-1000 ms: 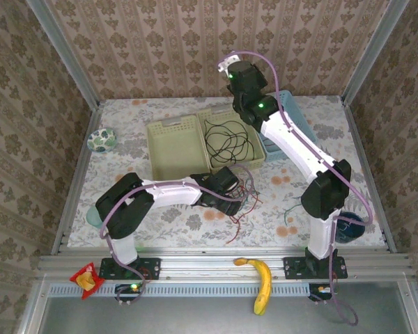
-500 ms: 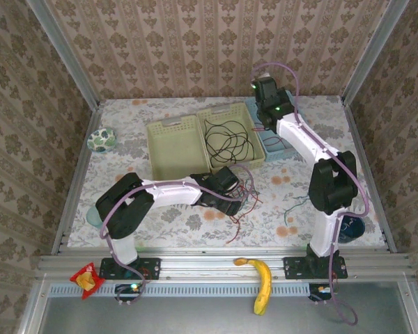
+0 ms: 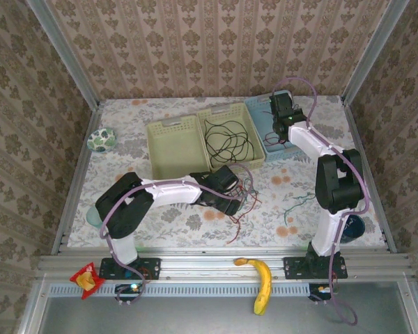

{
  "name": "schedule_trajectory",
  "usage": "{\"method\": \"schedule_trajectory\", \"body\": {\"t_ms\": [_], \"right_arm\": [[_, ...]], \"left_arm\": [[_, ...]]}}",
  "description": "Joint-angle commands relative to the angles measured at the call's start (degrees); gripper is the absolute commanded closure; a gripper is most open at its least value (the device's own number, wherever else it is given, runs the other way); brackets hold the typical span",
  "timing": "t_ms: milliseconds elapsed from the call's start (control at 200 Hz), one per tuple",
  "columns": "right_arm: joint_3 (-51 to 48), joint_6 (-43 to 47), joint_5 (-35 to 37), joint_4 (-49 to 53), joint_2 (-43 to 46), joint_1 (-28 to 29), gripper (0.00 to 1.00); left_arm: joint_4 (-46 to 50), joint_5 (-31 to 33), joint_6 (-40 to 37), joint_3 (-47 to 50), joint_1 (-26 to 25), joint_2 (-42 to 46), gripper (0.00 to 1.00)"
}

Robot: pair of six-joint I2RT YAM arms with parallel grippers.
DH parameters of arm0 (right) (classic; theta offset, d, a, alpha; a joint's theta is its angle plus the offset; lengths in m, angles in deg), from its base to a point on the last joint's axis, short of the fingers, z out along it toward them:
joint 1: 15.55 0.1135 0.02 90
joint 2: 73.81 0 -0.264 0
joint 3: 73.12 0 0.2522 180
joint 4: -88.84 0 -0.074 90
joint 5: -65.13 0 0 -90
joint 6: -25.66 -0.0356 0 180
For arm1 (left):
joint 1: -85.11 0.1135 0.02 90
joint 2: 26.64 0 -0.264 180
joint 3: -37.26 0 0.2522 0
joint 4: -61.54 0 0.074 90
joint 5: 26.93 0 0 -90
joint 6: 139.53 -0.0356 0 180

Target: Untangle the cables

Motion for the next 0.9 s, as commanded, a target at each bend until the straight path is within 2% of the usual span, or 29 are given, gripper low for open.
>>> {"method": "schedule_trajectory", "body": {"t_ms": [0,175,200,265,310,345,650,805,895], "right_arm": [[0.00,-3.06,-11.07,3.34,-0.08,-0.05,1.00],[3.55,-8.59,-15.99,7.72,-2.86,-1.08,1.00],[3.69,-9.42,-16.70,7.75,-2.67,-1.22,0.94],[2.94,-11.62,-19.05,6.74,-0.96,-1.64,0.68],[1.96,-13.24,-20.35,5.38,0.51,-1.99,0.58],[1.14,-14.56,-20.68,4.43,1.81,-2.23,0.55],[-5.52,-19.80,-19.21,2.47,11.70,-2.90,0.50],[-8.97,-22.76,-20.79,4.46,16.87,-2.43,0.50],[-15.15,-26.10,-23.71,3.42,23.15,-0.02,0.50]], "left_arm": [[2.40,0.38,-0.43,-1.46,0.41,-0.32,0.14],[2.62,0.36,-0.62,-2.03,0.37,0.24,0.14],[2.63,0.39,-0.63,-2.05,0.44,0.42,0.14],[2.32,0.47,-0.72,-1.75,0.44,1.17,0.14],[2.01,0.64,-0.84,-1.44,0.39,1.89,0.14],[1.71,0.78,-0.81,-1.13,0.38,2.33,0.14],[-0.21,1.44,-1.15,-0.42,0.42,4.59,0.14],[-1.24,0.50,-2.18,-0.42,0.48,4.82,0.14],[-2.06,-0.15,-2.72,-0.34,0.55,5.17,0.13]]}}
